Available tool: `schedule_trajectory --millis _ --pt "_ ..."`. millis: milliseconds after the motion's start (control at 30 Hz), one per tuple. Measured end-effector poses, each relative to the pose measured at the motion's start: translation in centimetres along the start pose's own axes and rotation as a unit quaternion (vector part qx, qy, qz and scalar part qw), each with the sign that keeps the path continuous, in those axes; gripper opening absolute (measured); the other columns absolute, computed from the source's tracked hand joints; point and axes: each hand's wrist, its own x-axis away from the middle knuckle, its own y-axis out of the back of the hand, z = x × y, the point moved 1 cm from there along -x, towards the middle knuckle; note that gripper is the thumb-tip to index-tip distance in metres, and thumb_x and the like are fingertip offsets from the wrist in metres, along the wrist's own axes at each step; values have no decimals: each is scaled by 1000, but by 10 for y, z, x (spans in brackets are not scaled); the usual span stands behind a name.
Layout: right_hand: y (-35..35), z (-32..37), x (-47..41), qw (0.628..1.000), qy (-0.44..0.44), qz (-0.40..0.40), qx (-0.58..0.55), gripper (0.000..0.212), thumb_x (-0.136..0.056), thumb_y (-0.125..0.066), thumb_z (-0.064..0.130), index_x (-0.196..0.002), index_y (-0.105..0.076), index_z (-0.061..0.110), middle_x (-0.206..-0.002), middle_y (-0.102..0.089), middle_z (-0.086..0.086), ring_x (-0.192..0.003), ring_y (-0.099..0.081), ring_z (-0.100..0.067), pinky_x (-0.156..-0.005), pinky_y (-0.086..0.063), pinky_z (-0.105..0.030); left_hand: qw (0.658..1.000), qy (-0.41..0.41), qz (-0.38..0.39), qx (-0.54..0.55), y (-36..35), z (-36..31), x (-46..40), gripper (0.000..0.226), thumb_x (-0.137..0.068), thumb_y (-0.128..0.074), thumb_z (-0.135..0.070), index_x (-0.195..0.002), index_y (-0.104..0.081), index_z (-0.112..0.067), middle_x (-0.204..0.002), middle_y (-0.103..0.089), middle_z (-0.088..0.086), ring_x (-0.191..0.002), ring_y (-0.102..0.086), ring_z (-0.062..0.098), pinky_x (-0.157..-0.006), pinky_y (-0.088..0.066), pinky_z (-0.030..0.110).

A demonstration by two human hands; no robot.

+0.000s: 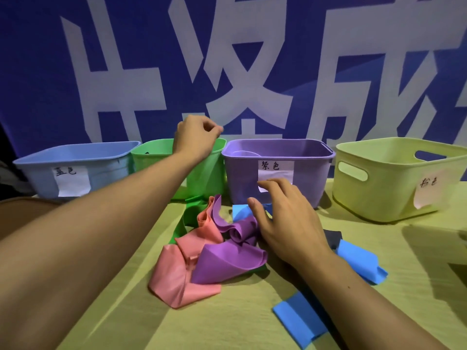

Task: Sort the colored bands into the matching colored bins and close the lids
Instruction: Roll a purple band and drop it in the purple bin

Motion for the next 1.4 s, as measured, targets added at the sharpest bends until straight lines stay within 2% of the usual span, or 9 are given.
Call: schedule_trajectory --millis 333,567,733,800,867,1000,1133,1300,1400 --pt "7 -6 2 999 -20 50 -2 39 -104 -51 44 -136 -56 24 -133 -58 4 -122 -53 -20 -93 -49 -39 954 79 74 280 -6 -3 110 14 -92 -74 -14 -85 -75 -25 -75 -72 -7 -68 -63 9 -74 -54 31" --pt "3 -8 5 993 20 109 -27 30 -102 -55 43 -123 -67 26 -121 -65 8 -115 -54 -16 -91 -47 -35 966 20 180 182 -26 10 142 11 -91 -76 -16 -101 -75 -21 -93 -76 -5 -84 -70 6 -83 -55 23" --pt "1 -1 8 988 46 144 -11 67 -80 -51 80 -116 -75 28 -122 -65 13 -118 -50 -14 -98 -46 -35 975 64 129 170 -15 13 143 13 -98 -65 -19 -101 -75 -26 -88 -71 -13 -50 -57 0 -41 -48 23" --pt "-1 0 8 988 33 149 9 71 -75 -54 83 -115 -75 29 -119 -65 13 -116 -50 -14 -97 -46 -35 975 85 83 186 -12 15 140 17 -100 -61 -17 -102 -76 -25 -93 -72 -10 -56 -64 5 -47 -52 27" --pt "-1 0 7 990 25 135 12 58 -82 -60 74 -113 -75 28 -115 -67 12 -112 -51 -14 -92 -46 -35 977 93 68 181 -8 17 138 17 -101 -59 -17 -104 -75 -24 -99 -72 -7 -71 -70 15 -56 -55 27" --pt "2 -1 7 996 12 94 -2 29 -98 -61 47 -108 -77 25 -107 -72 9 -109 -54 -15 -86 -45 -33 975 107 109 160 -7 21 139 25 -98 -53 -13 -107 -71 -27 -107 -69 -1 -59 -67 16 -36 -44 20" --pt "5 -8 7 995 -58 40 -74 26 -101 -58 37 -95 -78 22 -92 -77 7 -91 -66 -14 -76 -51 -36 959 38 212 182 -6 16 141 29 -93 -53 -19 -112 -73 -30 -102 -70 -9 -71 -61 2 -62 -47 26" --pt "9 -13 3 941 -163 0 -296 31 -103 -60 29 -77 -74 19 -73 -73 9 -70 -64 0 -68 -50 -22 968 -25 222 114 -10 16 144 29 -92 -64 -13 -118 -68 -25 -101 -64 -10 -68 -53 -8 -56 -39 13" --pt "14 -4 1 828 -241 18 -506 27 -105 -55 21 -87 -73 13 -83 -75 -5 -80 -71 -19 -65 -57 -28 962 -34 208 175 -13 18 142 15 -91 -71 -20 -105 -71 -28 -95 -71 -10 -78 -62 0 -74 -48 20"
